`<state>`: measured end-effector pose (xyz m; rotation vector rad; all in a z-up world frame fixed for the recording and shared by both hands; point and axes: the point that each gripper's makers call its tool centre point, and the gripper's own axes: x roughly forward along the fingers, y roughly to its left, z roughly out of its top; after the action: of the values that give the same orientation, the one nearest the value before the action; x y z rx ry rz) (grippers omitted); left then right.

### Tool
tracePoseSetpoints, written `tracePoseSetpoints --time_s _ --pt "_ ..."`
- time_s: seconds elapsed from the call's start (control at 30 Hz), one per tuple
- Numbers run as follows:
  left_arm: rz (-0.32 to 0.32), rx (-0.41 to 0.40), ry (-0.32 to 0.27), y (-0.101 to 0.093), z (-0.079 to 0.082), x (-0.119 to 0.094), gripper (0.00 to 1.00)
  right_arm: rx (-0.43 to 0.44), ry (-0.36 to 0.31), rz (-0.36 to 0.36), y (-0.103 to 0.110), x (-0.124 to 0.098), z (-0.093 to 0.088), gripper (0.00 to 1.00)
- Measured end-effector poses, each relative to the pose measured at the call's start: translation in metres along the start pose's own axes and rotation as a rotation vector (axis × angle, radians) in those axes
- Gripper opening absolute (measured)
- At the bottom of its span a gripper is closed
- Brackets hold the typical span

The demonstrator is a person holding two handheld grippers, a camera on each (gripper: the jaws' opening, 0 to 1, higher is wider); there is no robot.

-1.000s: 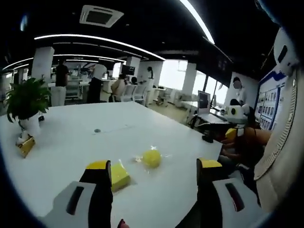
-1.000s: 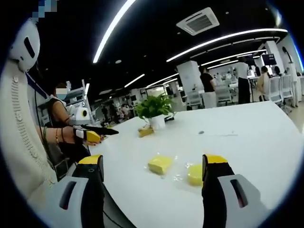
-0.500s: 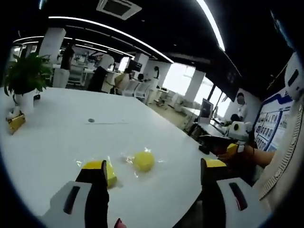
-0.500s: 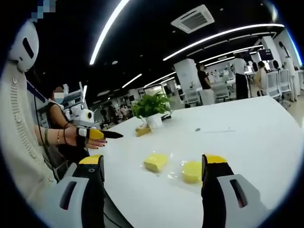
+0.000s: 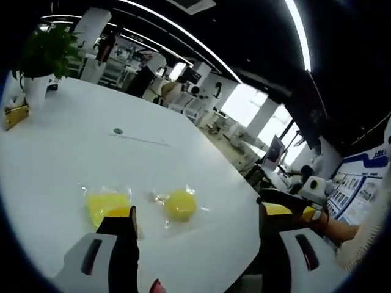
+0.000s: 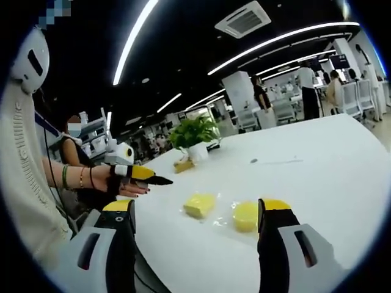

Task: Compare the silicone blocks by pressing each to a similar depth, holding the contact briefly, and releasing to observe deformation and rebound differences across the visible hardness samples.

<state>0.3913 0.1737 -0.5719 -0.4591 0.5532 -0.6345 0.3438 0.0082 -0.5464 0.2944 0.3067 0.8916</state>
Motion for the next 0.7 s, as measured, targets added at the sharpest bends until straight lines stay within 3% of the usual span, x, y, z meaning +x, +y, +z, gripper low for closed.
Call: tracePoseSetpoints --time_s 0.13,0.23,0.4,0.57,0.7 --pt "-0.004 -0.047 0.029 0.004 -0.008 0.018 0.81 0.014 -0.002 -0.002 -0.004 0.001 -0.002 0.76" --pt "-0.018 -0.160 0.012 0.005 -0.008 0.034 0.81 0.013 -0.003 -0.011 -0.009 0.001 -0.003 0.77" --pt "-0.004 -0.213 0.022 0.014 -0.009 0.056 0.81 0.024 0.003 -0.021 -0.018 -0.001 -0.006 0.77" --pt "0.045 -0.319 0.040 0.027 -0.014 0.079 0.82 0.037 0.009 -0.032 -0.026 -0.003 -0.010 0.76" --pt "0.080 -0.352 0.075 0.037 -0.020 0.095 0.82 0.048 0.008 -0.043 -0.032 -0.003 -0.012 0.76"
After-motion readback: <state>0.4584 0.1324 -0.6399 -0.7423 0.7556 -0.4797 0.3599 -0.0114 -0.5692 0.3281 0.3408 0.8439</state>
